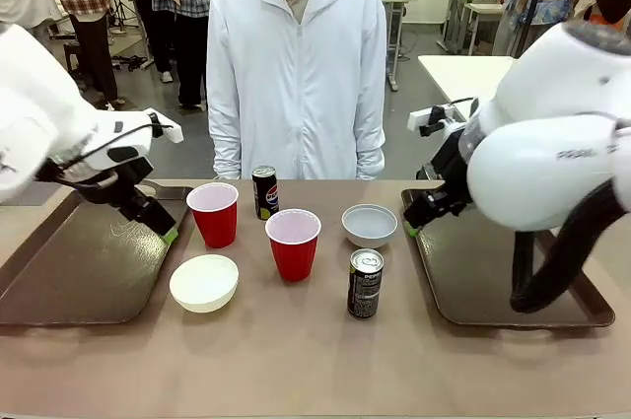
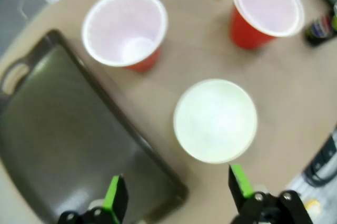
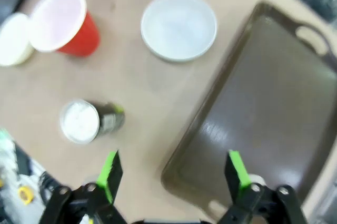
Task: Prepare tableware on both trays.
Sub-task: Pick up a Picnic Bowl from the table and place it on a Handle tray.
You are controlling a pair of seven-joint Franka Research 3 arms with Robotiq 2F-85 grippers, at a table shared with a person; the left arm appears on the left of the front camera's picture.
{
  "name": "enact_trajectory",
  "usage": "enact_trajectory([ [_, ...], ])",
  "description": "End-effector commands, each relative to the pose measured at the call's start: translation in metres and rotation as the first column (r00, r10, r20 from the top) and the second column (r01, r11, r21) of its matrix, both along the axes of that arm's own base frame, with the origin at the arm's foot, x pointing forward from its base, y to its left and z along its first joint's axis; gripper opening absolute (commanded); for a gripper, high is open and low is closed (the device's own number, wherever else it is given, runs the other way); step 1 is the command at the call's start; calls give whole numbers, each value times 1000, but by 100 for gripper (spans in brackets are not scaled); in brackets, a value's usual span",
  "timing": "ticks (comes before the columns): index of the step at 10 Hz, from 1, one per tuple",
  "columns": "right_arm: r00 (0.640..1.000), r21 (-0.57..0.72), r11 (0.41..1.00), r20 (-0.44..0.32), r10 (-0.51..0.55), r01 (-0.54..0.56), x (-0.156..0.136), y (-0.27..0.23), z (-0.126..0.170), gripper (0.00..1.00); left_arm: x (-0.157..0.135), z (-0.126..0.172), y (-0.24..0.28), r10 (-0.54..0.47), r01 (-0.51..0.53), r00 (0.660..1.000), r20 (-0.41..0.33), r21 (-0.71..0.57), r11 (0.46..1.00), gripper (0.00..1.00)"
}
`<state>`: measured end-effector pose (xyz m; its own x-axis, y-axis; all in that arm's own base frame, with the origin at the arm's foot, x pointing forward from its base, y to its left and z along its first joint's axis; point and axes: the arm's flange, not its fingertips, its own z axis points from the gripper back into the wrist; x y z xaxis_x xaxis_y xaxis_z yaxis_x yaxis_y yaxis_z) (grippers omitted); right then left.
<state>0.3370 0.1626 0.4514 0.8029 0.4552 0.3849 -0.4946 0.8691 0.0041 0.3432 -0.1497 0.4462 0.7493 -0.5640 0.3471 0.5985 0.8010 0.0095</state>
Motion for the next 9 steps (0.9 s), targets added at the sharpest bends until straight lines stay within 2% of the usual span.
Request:
enact_trajectory([
  [1, 992, 33, 998, -113, -48, 52, -113, -57, -62, 100, -60, -12, 24, -29, 22, 995, -97, -71, 997, 100],
  [2, 984, 52, 997, -172, -50, 59, -125, -61, -78, 100, -73, -17, 22, -15, 7, 991, -132, -62, 998, 100],
  [3, 979, 57, 996, -196, -51, 63, -120, -64, -85, 100, -75, -20, 25, 28, -31, 990, -139, -16, 999, 100],
  [4, 989, -131, 986, -96, -113, 100, -99, -66, -83, 100, -61, -25, 27, 110, -105, 990, -83, 54, 993, 100],
  [5, 982, 23, 999, -183, -39, 44, -29, -16, 8, 100, -34, 19, 5, -13, 8, 991, -136, -36, 999, 100],
  [6, 982, 23, 999, -183, -39, 44, -29, -16, 8, 100, -34, 19, 5, -13, 8, 991, -136, -36, 999, 100],
  [7, 982, -25, 998, -177, -66, 63, -25, -25, 5, 100, -32, 17, 10, 30, -32, 990, -136, -9, 999, 100],
  [8, 968, 124, 991, -250, -11, 43, -9, -42, 7, 100, -15, 13, 29, 9, -50, 978, -209, -191, 980, 100],
  [9, 955, 279, 957, -297, 4, 83, -1, -70, 11, 100, -8, 11, 54, 20, -113, 967, -255, -353, 929, 100],
])
